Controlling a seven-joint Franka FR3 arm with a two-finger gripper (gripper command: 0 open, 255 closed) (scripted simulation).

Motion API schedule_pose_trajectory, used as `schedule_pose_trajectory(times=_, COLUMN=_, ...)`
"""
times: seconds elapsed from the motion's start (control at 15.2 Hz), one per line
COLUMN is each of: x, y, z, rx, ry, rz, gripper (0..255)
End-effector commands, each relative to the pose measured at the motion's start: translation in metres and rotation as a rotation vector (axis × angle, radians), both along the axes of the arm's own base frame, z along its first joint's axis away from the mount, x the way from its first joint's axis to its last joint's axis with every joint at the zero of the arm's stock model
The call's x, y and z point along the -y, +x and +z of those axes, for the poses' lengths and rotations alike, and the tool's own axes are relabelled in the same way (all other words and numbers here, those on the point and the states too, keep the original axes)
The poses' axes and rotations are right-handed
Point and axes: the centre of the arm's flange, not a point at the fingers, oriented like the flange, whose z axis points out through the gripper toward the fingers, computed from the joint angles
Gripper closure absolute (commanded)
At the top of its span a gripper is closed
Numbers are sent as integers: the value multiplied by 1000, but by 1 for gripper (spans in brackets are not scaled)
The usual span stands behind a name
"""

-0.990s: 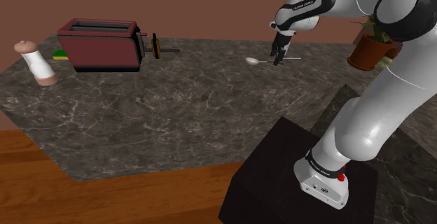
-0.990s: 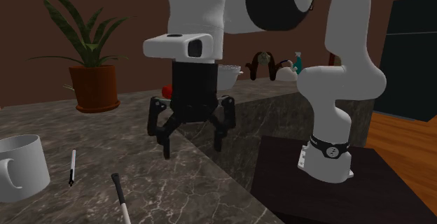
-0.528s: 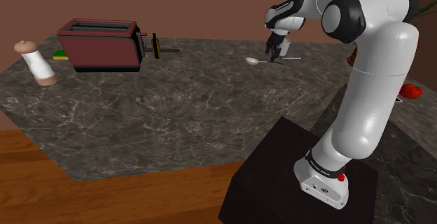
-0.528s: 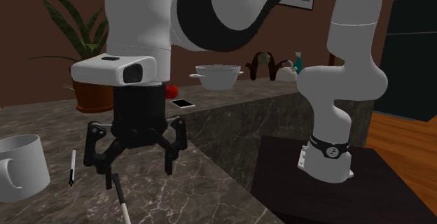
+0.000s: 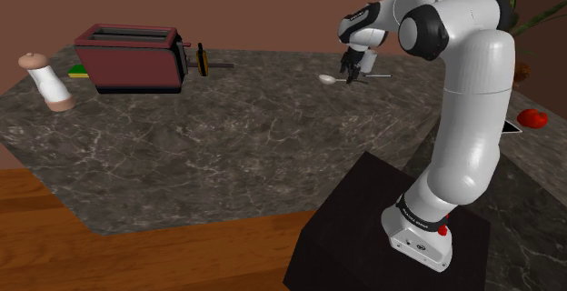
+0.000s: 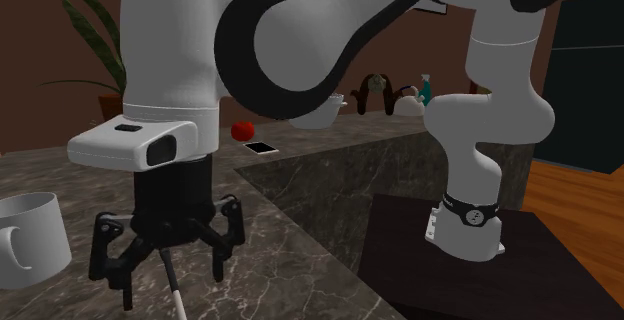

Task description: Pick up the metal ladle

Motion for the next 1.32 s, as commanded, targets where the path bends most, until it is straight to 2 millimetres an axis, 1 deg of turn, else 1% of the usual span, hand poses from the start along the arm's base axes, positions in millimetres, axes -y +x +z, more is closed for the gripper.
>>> schedule_pose_trajectory(times=0.0, x=0, y=1, z=-11, rx=0, ry=0, rz=0, gripper=0)
schedule_pose_trajectory(times=0.13, x=0, y=1, z=-14, rx=0, ry=0, rz=0, gripper=0)
schedule_pose_trajectory(times=0.2, x=0, y=0, z=-14, rx=0, ry=0, rz=0, gripper=255)
schedule_pose_trajectory(times=0.79, x=0, y=1, z=-14, rx=0, ry=0, rz=0, gripper=255)
schedule_pose_trajectory(times=1.25, x=0, y=1, z=23, rx=0, ry=0, rz=0, gripper=255)
